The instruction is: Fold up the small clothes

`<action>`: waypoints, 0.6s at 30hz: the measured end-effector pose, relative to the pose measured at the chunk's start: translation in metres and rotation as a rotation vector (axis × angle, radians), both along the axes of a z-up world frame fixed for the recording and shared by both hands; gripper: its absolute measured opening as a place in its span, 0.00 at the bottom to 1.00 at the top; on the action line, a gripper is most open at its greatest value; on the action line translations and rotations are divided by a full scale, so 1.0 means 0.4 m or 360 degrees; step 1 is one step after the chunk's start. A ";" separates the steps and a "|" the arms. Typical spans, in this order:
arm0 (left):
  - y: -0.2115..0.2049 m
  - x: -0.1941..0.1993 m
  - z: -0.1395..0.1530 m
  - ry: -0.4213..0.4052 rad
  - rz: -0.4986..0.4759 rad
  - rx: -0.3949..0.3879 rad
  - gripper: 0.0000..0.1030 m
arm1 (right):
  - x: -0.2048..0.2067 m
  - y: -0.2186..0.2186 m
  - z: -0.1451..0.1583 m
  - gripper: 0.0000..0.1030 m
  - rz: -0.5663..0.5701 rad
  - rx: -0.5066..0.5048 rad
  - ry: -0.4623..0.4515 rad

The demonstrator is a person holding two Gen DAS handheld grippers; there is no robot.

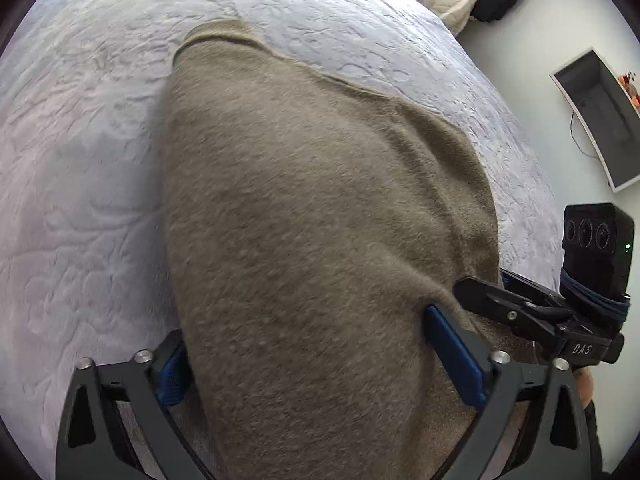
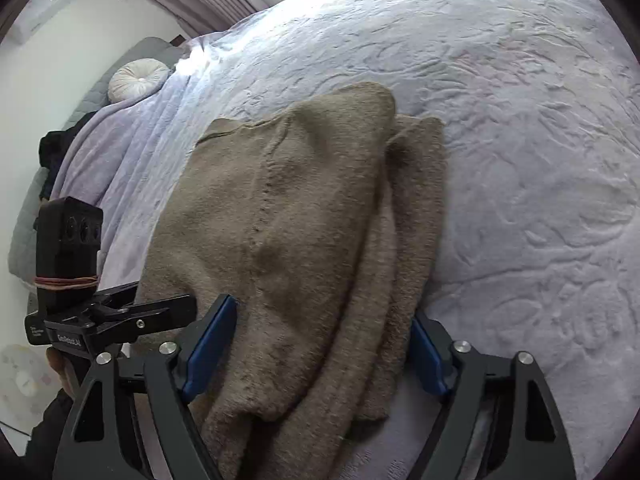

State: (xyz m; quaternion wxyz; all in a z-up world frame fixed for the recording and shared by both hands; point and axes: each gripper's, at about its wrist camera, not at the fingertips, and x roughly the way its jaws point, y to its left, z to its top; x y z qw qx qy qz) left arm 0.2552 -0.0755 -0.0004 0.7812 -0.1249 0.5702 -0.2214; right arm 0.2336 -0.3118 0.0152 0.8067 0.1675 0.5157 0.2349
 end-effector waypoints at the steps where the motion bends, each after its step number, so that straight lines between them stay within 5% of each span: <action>1: -0.007 -0.004 0.009 -0.0027 -0.0018 0.0025 0.75 | -0.002 0.012 0.005 0.63 0.0016 -0.0014 -0.0012; 3: -0.003 -0.018 0.034 -0.0069 -0.0016 0.0039 0.50 | -0.016 0.034 0.028 0.47 0.0041 -0.0071 -0.0074; 5: 0.018 -0.031 0.057 -0.0073 -0.0003 0.0012 0.45 | -0.038 0.037 0.065 0.43 0.0047 -0.0033 -0.0126; 11: 0.020 -0.179 0.168 -0.0210 -0.0044 0.0182 0.44 | -0.160 0.118 0.197 0.42 0.0173 -0.0063 -0.0309; 18: 0.104 -0.399 0.232 -0.0245 -0.0022 0.0145 0.44 | -0.354 0.170 0.256 0.42 0.0280 0.0010 -0.0341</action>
